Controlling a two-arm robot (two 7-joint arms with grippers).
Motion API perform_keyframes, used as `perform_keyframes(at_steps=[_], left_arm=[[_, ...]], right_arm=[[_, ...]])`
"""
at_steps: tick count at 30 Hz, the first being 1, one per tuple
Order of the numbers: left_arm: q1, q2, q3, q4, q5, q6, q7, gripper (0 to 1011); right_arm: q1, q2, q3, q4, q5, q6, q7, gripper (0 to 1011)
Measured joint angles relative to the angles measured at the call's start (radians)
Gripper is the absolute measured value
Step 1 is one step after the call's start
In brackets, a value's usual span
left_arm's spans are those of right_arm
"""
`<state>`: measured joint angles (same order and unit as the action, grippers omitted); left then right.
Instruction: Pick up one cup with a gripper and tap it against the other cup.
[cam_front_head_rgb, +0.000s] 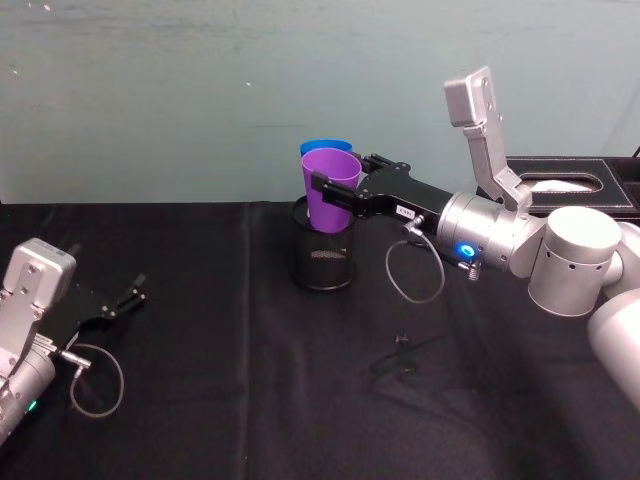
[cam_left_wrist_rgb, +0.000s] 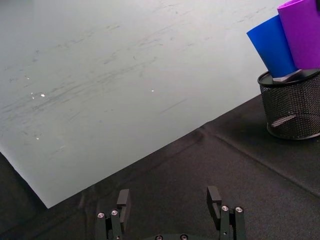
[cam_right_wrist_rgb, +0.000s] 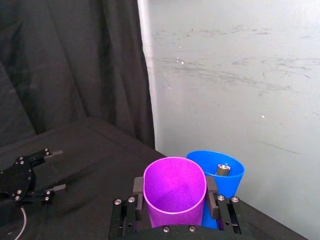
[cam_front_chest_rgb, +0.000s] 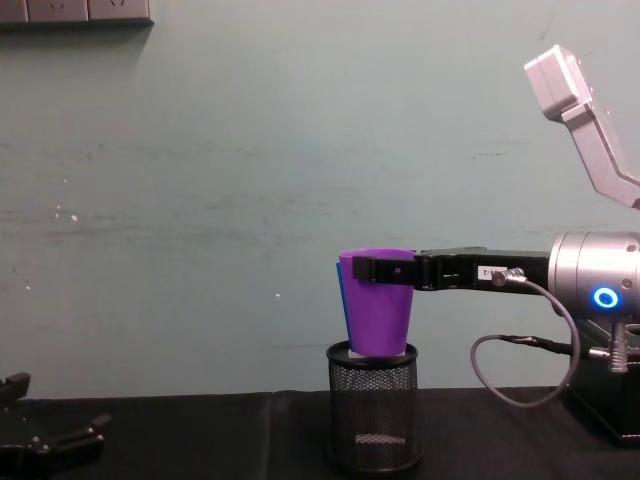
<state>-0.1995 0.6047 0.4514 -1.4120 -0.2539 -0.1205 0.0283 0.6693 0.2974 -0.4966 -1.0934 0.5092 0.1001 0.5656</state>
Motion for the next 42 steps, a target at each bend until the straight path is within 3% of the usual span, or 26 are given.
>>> perform_keyframes(at_steps=[42], left_arm=[[0.0, 0.0, 0.0, 0.0, 0.0, 0.0, 0.0, 1000]], right_arm=[[0.0, 0.0, 0.0, 0.0, 0.0, 0.0, 0.0, 726]])
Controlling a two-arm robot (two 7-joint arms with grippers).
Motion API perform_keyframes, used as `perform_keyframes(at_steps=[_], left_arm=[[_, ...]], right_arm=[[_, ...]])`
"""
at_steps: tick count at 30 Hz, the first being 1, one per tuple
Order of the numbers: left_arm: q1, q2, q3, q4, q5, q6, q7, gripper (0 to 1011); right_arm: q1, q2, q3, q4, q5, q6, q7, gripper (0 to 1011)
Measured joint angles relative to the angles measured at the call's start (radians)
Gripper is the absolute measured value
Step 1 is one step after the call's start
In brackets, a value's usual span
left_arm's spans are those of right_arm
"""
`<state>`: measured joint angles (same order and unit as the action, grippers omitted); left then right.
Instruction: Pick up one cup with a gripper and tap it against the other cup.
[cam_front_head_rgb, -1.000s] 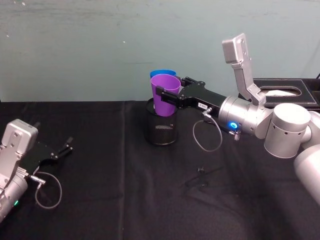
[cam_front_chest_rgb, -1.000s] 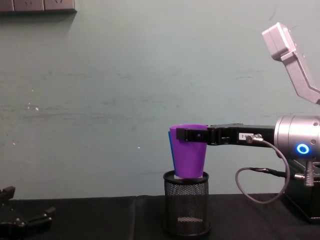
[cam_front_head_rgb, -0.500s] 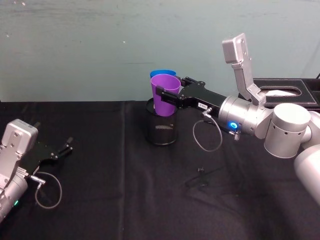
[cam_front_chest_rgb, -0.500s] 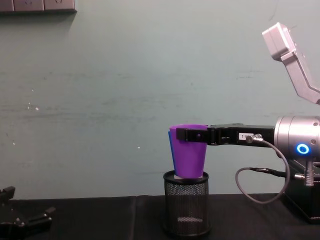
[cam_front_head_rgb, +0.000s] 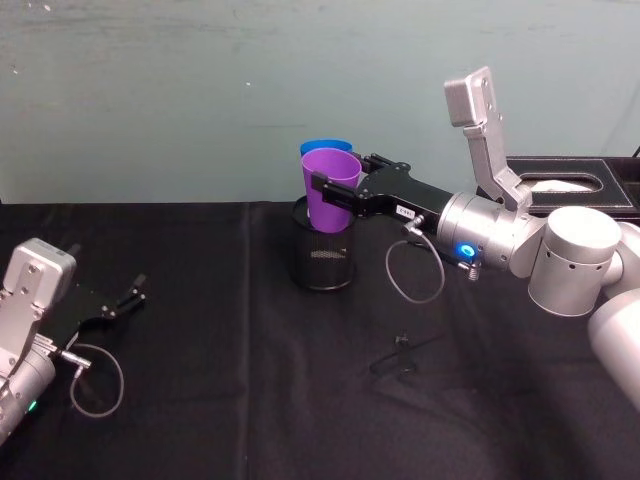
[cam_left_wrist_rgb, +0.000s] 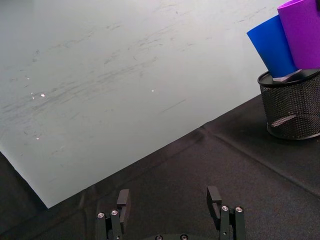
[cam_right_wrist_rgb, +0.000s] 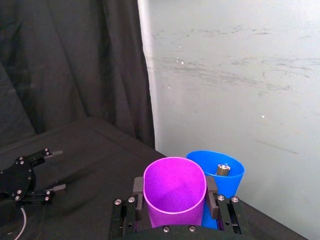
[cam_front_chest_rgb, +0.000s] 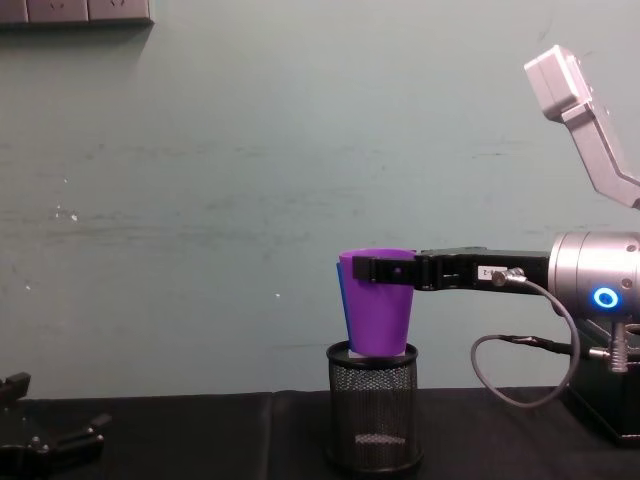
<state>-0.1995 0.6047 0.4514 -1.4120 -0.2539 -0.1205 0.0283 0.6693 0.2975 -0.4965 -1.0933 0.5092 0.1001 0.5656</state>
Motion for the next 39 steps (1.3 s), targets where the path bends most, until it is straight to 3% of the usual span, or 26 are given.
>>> perform_keyframes(at_steps=[39], left_arm=[[0.0, 0.0, 0.0, 0.0, 0.0, 0.0, 0.0, 1000]], right_arm=[[0.0, 0.0, 0.0, 0.0, 0.0, 0.0, 0.0, 726]])
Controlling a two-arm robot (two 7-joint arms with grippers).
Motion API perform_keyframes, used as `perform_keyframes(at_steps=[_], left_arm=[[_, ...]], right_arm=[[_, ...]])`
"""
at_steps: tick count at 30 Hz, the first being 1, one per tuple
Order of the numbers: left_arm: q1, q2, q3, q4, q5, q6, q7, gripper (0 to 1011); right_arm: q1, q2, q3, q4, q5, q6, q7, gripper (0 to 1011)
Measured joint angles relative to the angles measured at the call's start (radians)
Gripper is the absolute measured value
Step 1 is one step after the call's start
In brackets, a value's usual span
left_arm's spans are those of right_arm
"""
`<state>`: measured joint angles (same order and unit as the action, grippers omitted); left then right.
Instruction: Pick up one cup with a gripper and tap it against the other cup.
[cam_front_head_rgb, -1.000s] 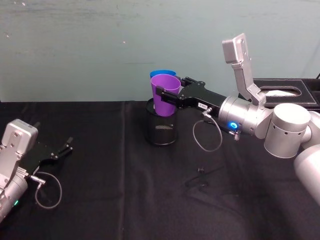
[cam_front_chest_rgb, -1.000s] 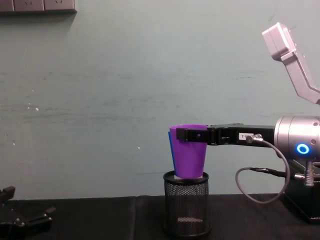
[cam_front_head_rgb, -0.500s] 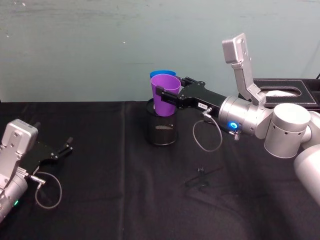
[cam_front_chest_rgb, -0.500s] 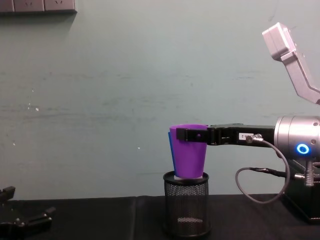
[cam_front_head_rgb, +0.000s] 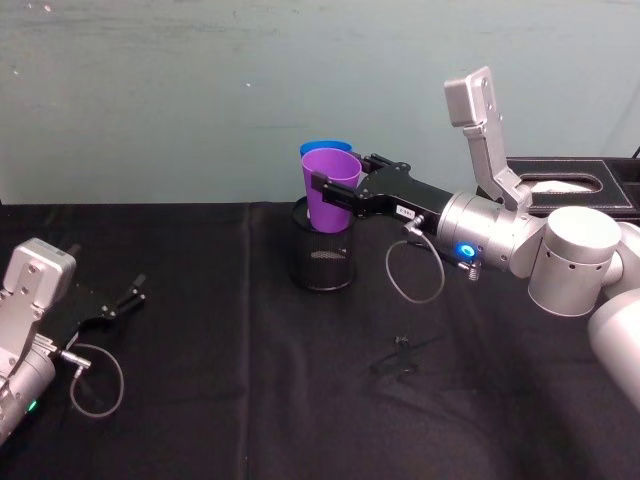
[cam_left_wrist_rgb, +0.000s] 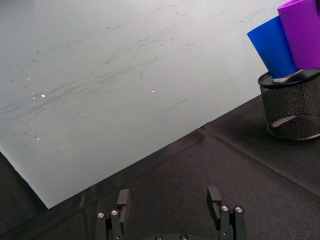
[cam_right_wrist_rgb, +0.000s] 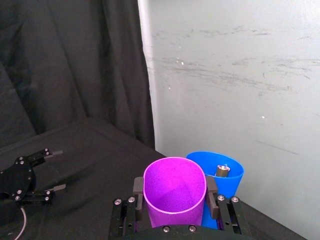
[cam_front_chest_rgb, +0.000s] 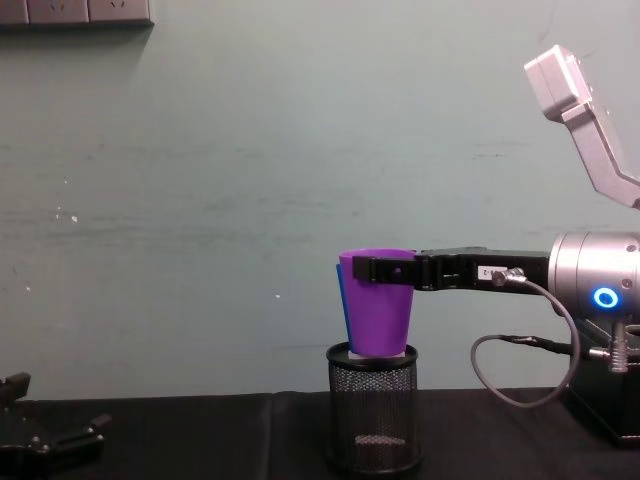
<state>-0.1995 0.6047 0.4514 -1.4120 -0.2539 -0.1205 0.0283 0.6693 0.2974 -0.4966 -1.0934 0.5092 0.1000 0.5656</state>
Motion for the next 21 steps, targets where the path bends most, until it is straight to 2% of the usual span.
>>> perform_keyframes(at_steps=[21], left_arm=[[0.0, 0.0, 0.0, 0.0, 0.0, 0.0, 0.0, 1000]], right_arm=[[0.0, 0.0, 0.0, 0.0, 0.0, 0.0, 0.0, 726]])
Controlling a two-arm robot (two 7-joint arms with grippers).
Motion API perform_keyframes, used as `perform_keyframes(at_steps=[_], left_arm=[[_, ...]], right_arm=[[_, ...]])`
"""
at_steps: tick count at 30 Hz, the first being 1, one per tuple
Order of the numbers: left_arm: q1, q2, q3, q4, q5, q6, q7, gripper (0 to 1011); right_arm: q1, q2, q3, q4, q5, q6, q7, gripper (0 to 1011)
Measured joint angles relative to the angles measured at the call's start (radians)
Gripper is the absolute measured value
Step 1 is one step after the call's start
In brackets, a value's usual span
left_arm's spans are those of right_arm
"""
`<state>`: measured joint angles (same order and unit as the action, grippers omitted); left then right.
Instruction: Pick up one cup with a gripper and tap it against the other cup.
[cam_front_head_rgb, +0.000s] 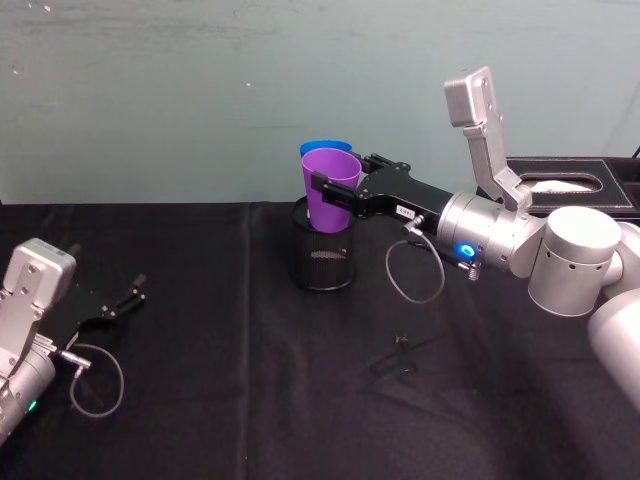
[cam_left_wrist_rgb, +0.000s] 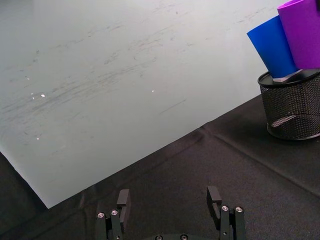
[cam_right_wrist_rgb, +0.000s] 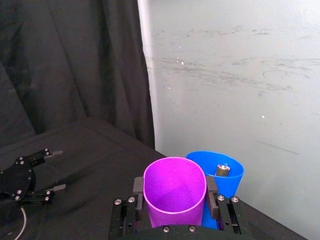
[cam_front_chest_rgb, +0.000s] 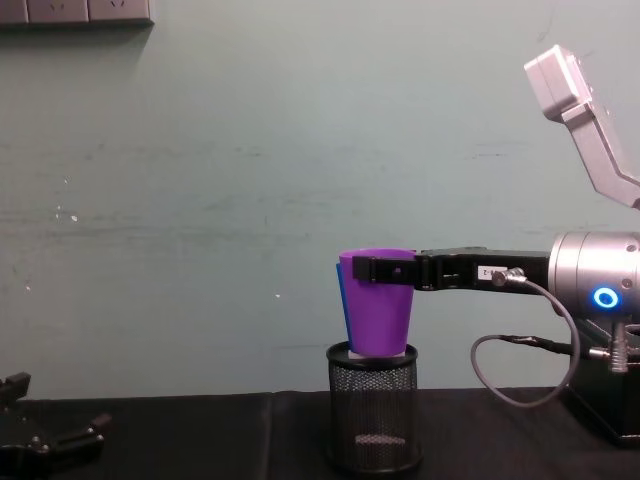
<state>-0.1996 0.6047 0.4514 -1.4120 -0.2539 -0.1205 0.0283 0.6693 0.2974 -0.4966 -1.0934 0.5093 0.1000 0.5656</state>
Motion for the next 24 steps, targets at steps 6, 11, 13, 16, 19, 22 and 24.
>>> perform_keyframes(at_steps=[6, 11, 13, 16, 19, 22, 24], left_arm=[[0.0, 0.0, 0.0, 0.0, 0.0, 0.0, 0.0, 1000], [0.0, 0.0, 0.0, 0.0, 0.0, 0.0, 0.0, 1000], [0.0, 0.0, 0.0, 0.0, 0.0, 0.0, 0.0, 1000], [0.0, 0.0, 0.0, 0.0, 0.0, 0.0, 0.0, 1000], [0.0, 0.0, 0.0, 0.0, 0.0, 0.0, 0.0, 1000], [0.0, 0.0, 0.0, 0.0, 0.0, 0.0, 0.0, 1000], [0.0, 0.0, 0.0, 0.0, 0.0, 0.0, 0.0, 1000]], right_arm=[[0.0, 0.0, 0.0, 0.0, 0.0, 0.0, 0.0, 726], [0.0, 0.0, 0.0, 0.0, 0.0, 0.0, 0.0, 726], [0.0, 0.0, 0.0, 0.0, 0.0, 0.0, 0.0, 726], [0.0, 0.0, 0.0, 0.0, 0.0, 0.0, 0.0, 726], [0.0, 0.0, 0.0, 0.0, 0.0, 0.0, 0.0, 726], [0.0, 0.0, 0.0, 0.0, 0.0, 0.0, 0.0, 726], [0.0, 0.0, 0.0, 0.0, 0.0, 0.0, 0.0, 726]])
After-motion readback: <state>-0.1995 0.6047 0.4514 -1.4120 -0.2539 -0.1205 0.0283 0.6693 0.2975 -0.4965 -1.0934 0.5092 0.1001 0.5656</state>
